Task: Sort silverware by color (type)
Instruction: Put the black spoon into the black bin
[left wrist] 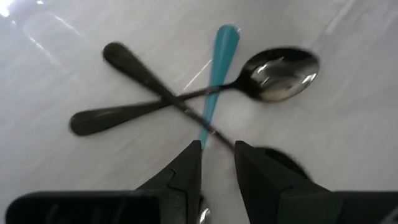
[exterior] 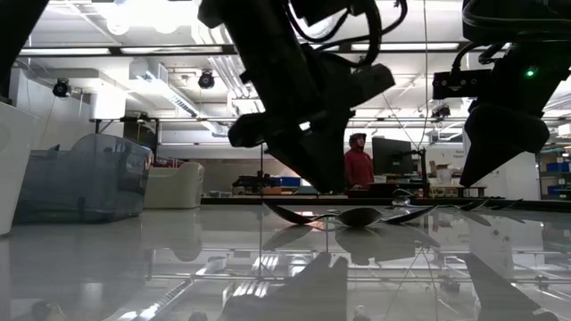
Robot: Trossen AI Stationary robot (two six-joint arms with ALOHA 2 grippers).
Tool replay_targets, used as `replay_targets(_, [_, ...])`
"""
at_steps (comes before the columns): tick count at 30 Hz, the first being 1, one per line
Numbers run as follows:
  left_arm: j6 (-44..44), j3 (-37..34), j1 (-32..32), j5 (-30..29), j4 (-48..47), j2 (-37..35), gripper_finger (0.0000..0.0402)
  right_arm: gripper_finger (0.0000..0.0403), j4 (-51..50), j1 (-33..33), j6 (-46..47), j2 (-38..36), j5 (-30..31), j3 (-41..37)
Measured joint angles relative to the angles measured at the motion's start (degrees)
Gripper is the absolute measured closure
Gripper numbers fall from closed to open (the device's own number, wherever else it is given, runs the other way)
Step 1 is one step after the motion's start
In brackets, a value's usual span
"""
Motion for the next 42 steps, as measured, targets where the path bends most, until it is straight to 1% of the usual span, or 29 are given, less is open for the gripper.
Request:
replay_targets(3, [-0.5,0.0,0.4,0.0,2.2,0.7,0.0322,0.028,0.2,0.0,0.0,0.0,0.6,0.0])
replay_targets(17, [-4.4,0.1,2.4,-2.0,4.6,5.2,0.0322,0.028,0.4,0.0,-0.7,0.0,1.5,0.0])
replay_targets(21, [-4.7,0.1,2.5,-2.4,4.6,5.4,0.0324,0.028,0.3,0.0,-0.7,0.0,1.5,0.0])
replay_targets(26, [-3.1,0.0,2.6,-1.4,4.2,4.9,0.0325,0.028,0.3,0.0,-0.7,0.0,1.4,0.0])
replay_targets(36, [0.3,0.3,2.6,2.7,3.5,4.2,0.0325,0.028,0.4,0.0,-0.6,0.0,1.4,0.0])
replay_targets(42, [8.9,3.5,1.8,3.7,3.5,4.1,0.0325,0.028,0.7,0.0,-0.5,0.0,1.4,0.0])
